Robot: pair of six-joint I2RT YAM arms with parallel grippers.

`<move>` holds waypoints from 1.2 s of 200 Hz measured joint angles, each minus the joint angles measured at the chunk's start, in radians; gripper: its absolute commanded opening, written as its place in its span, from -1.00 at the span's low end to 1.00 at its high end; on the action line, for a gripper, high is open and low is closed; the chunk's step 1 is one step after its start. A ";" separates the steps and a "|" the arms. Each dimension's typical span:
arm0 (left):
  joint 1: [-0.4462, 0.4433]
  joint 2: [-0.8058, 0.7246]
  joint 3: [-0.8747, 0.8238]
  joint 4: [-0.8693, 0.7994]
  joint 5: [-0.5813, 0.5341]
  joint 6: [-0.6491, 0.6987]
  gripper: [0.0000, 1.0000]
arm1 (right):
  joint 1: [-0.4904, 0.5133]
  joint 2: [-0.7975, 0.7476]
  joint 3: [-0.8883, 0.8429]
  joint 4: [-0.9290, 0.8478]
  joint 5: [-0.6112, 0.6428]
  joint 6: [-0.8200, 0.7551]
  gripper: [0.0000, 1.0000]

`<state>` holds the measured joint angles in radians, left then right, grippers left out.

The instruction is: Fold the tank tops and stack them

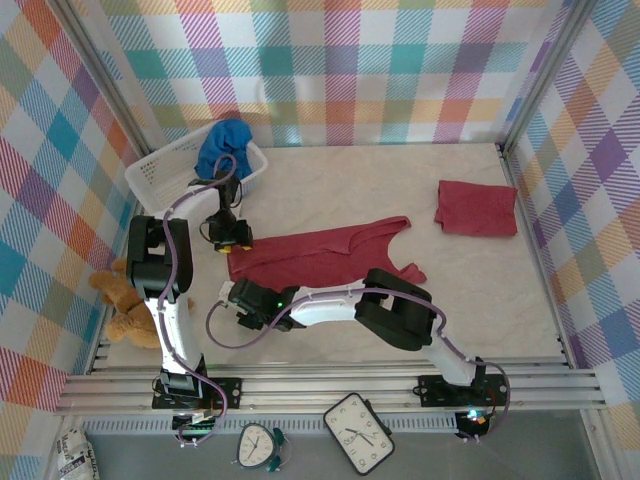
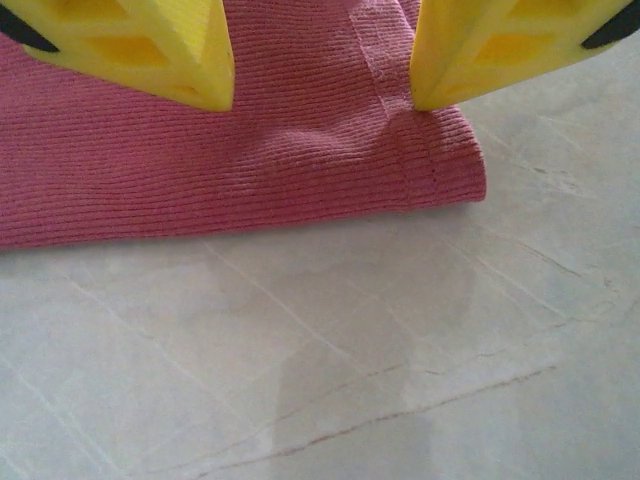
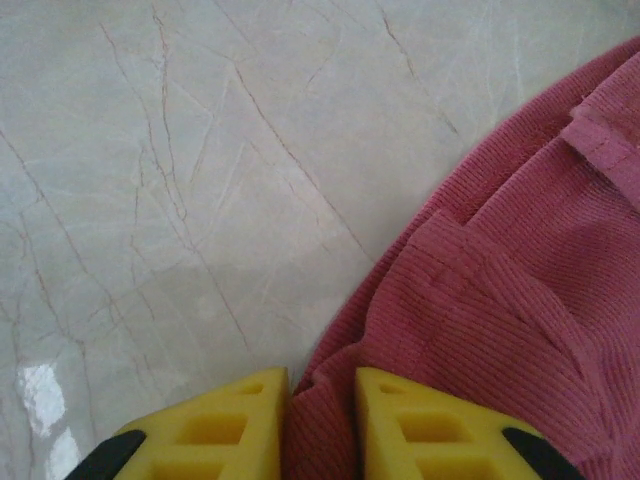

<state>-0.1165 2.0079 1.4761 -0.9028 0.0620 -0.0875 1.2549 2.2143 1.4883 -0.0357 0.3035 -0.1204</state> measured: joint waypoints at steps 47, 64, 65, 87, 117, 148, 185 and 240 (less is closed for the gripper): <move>-0.004 -0.001 -0.011 -0.011 -0.009 -0.003 0.05 | -0.005 -0.050 -0.078 0.028 -0.021 0.000 -0.58; -0.005 -0.001 -0.034 -0.012 -0.011 -0.009 0.05 | -0.005 -0.064 -0.100 0.035 -0.035 0.003 -0.57; -0.006 -0.001 -0.036 -0.012 -0.011 -0.009 0.05 | -0.005 -0.065 -0.101 0.036 -0.036 0.003 -0.57; -0.007 -0.004 -0.066 -0.014 -0.019 -0.019 0.04 | -0.005 -0.071 -0.117 0.053 -0.047 0.003 -0.57; -0.008 -0.021 -0.082 -0.011 -0.019 -0.027 -0.02 | -0.005 -0.074 -0.121 0.056 -0.062 0.019 -0.57; -0.008 -0.021 -0.093 -0.011 -0.019 -0.031 -0.19 | -0.005 -0.074 -0.121 0.058 -0.072 0.028 -0.57; -0.008 -0.019 -0.093 -0.012 -0.020 -0.036 -0.68 | -0.005 -0.074 -0.118 0.057 -0.083 0.030 -0.60; -0.009 -0.029 -0.093 -0.039 -0.052 -0.032 -0.93 | -0.004 -0.075 -0.095 0.060 -0.135 0.064 -0.68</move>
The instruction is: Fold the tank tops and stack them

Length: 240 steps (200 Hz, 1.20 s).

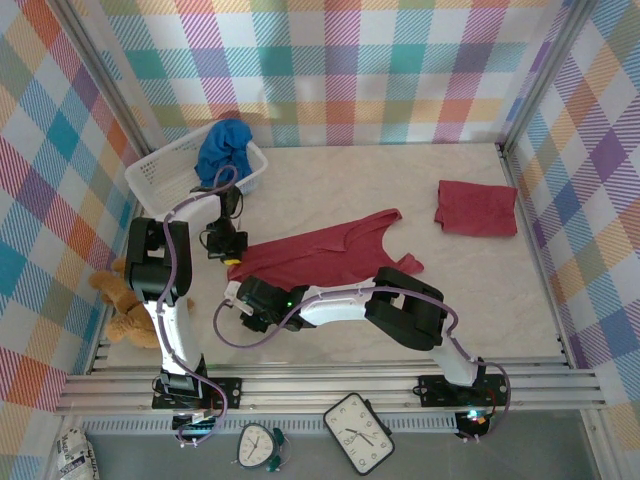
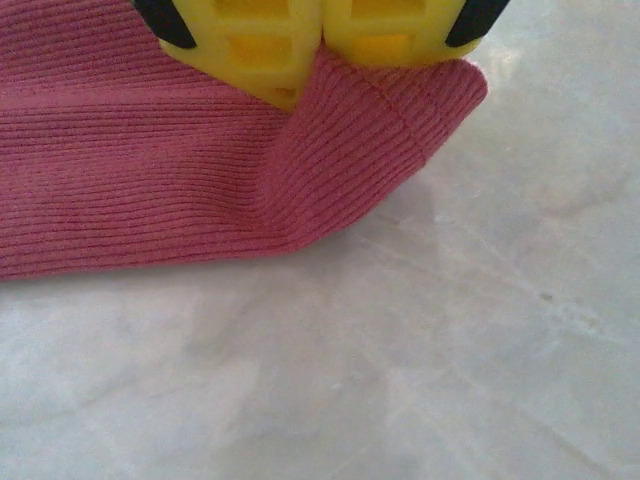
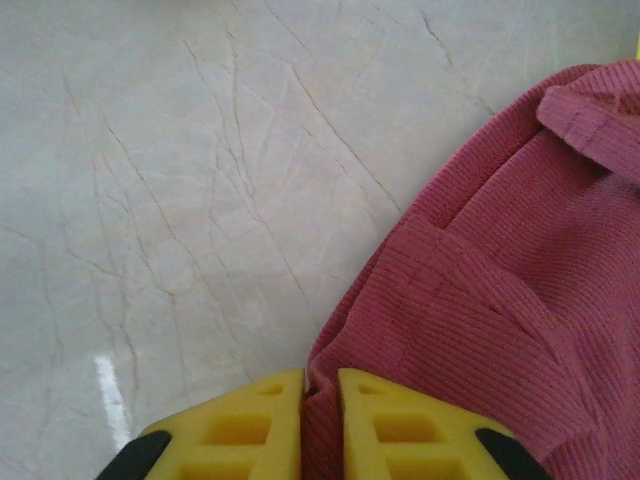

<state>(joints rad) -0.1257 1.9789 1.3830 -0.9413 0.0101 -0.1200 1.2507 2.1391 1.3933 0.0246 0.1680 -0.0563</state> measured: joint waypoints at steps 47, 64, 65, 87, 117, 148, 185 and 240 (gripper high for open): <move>-0.016 -0.051 -0.002 -0.076 -0.038 -0.003 -0.90 | -0.001 -0.038 -0.013 0.033 -0.066 0.101 -0.69; -0.034 -0.070 0.026 -0.117 -0.050 -0.007 -0.90 | -0.008 -0.095 -0.048 0.058 -0.080 0.143 -0.69; -0.036 -0.071 0.028 -0.119 -0.050 -0.008 -0.90 | -0.008 -0.099 -0.050 0.058 -0.080 0.145 -0.68; -0.070 -0.075 0.098 -0.164 -0.060 -0.018 -0.87 | -0.021 -0.197 -0.126 0.099 -0.087 0.200 -0.69; -0.122 -0.075 0.197 -0.216 -0.064 -0.027 -0.85 | -0.063 -0.308 -0.233 0.133 -0.082 0.258 -0.69; -0.182 -0.048 0.341 -0.266 -0.064 -0.044 -0.84 | -0.121 -0.420 -0.362 0.145 -0.068 0.309 -0.68; -0.261 0.064 0.529 -0.296 -0.059 -0.055 -0.83 | -0.197 -0.515 -0.479 0.151 -0.052 0.357 -0.68; -0.328 0.242 0.723 -0.342 -0.048 -0.071 -0.85 | -0.295 -0.599 -0.570 0.144 -0.054 0.386 -0.57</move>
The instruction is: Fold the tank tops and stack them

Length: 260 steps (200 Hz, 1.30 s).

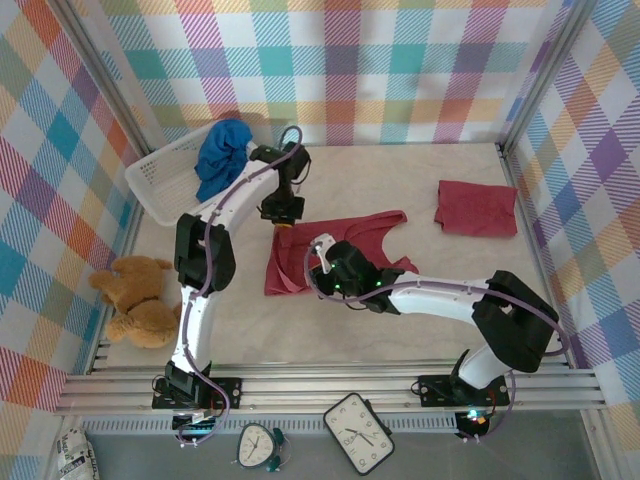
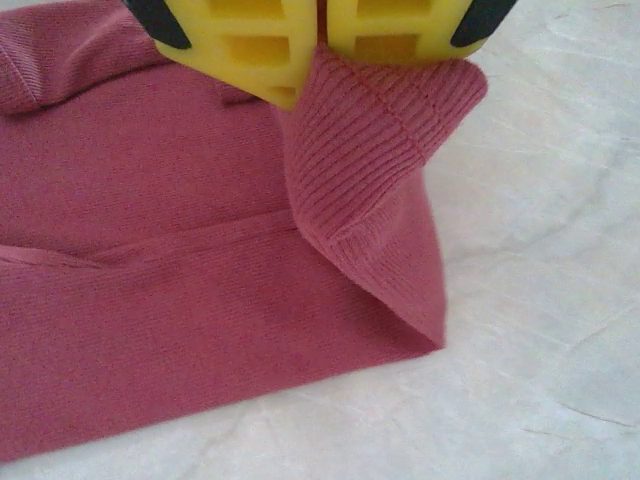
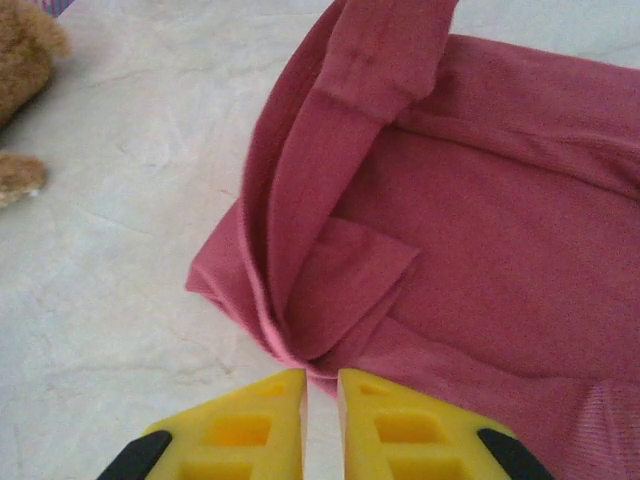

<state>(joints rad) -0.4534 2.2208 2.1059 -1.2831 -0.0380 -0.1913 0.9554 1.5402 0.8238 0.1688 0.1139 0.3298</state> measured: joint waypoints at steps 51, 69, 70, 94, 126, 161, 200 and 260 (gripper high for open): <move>-0.008 0.034 0.001 -0.009 0.002 -0.003 -0.85 | 0.002 0.134 0.040 0.051 -0.095 -0.005 0.01; -0.008 0.037 0.001 -0.010 -0.002 -0.003 -0.85 | 0.004 0.199 0.072 0.056 -0.129 -0.005 0.11; -0.008 0.037 0.001 -0.010 -0.002 -0.003 -0.85 | 0.005 0.201 0.073 0.056 -0.130 -0.005 0.12; -0.003 0.041 0.001 -0.017 -0.006 -0.002 -0.85 | 0.008 0.247 0.105 0.046 -0.155 0.005 0.18; 0.001 0.043 0.000 -0.019 -0.008 -0.002 -0.85 | 0.008 0.286 0.158 0.015 -0.148 0.008 0.22; 0.005 0.043 -0.008 -0.016 -0.008 0.001 -0.85 | 0.014 0.297 0.183 -0.032 -0.125 0.010 0.25; 0.010 0.043 -0.024 -0.012 -0.008 0.005 -0.85 | 0.021 0.339 0.210 -0.076 -0.119 0.011 0.10; 0.018 0.043 -0.024 -0.012 -0.008 0.010 -0.85 | 0.026 0.356 0.217 -0.080 -0.106 0.000 -0.64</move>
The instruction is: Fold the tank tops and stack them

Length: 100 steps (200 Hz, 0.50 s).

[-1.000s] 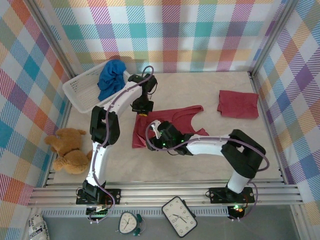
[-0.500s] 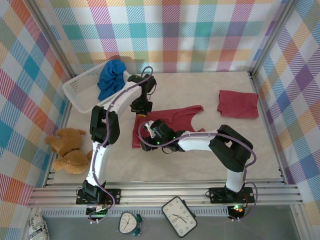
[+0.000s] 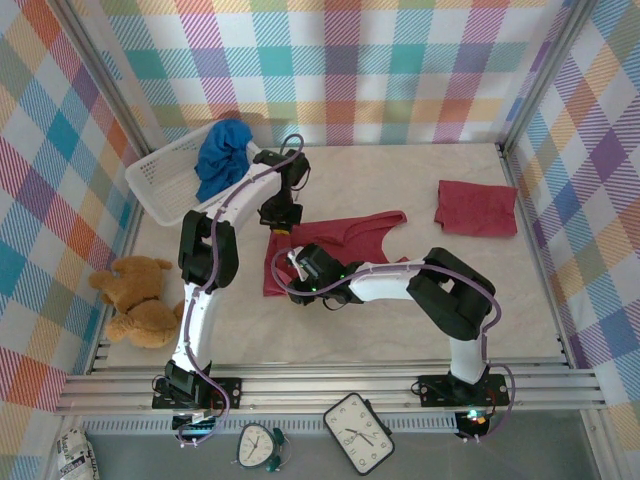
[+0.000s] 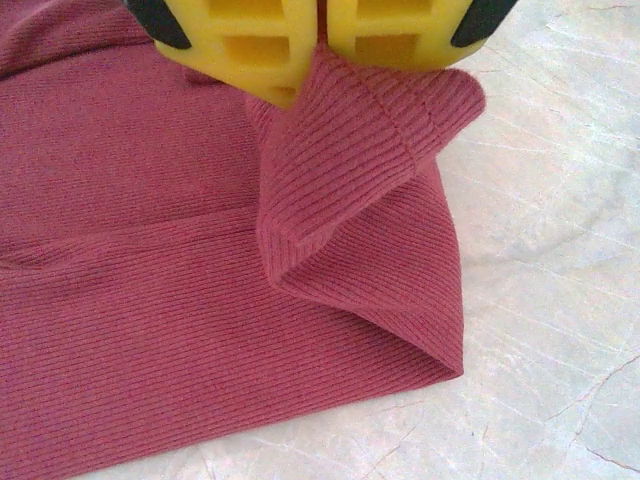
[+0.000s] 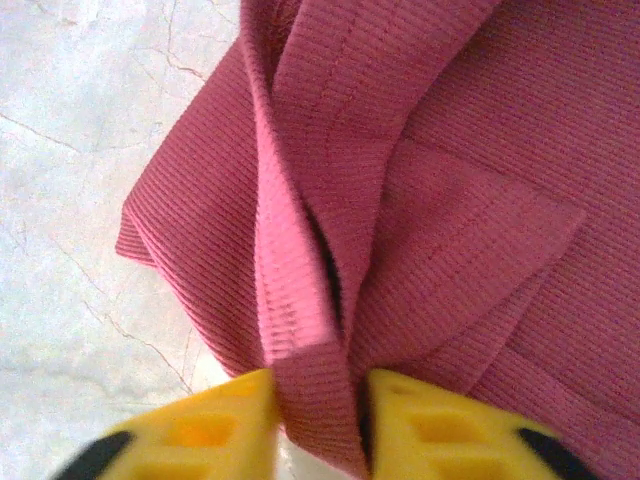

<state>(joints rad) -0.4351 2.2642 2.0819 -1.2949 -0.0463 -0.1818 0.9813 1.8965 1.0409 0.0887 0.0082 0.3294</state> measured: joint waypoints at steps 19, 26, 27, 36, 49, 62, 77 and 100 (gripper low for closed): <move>0.000 0.000 0.000 0.000 0.000 0.003 -0.85 | 0.000 -0.006 0.000 0.000 0.009 -0.002 -0.74; 0.000 0.000 0.000 0.000 0.000 0.007 -0.85 | 0.000 -0.013 0.000 0.000 0.010 -0.002 -0.78; 0.000 0.000 0.000 0.000 0.000 0.007 -0.85 | 0.000 -0.013 0.000 0.000 0.010 -0.002 -0.78; 0.000 0.000 0.000 0.000 0.000 0.007 -0.85 | 0.000 -0.023 -0.002 0.001 0.012 -0.004 -0.79; 0.000 0.000 0.000 0.000 0.000 0.008 -0.85 | 0.000 -0.053 -0.012 0.003 0.019 -0.008 -0.80; 0.000 0.000 0.003 0.000 0.002 0.008 -0.85 | 0.000 -0.090 -0.021 0.002 0.031 -0.021 -0.81; 0.000 0.000 0.010 0.002 0.004 0.007 -0.85 | 0.000 -0.134 -0.024 -0.002 0.048 -0.045 -0.83; 0.000 0.000 0.029 0.008 0.011 0.007 -0.85 | 0.000 -0.198 -0.028 -0.019 0.078 -0.086 -0.83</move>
<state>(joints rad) -0.4351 2.2639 2.1109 -1.2873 -0.0357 -0.1749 0.9813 1.6989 1.0126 0.0700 0.0860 0.2436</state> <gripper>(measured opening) 0.077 0.088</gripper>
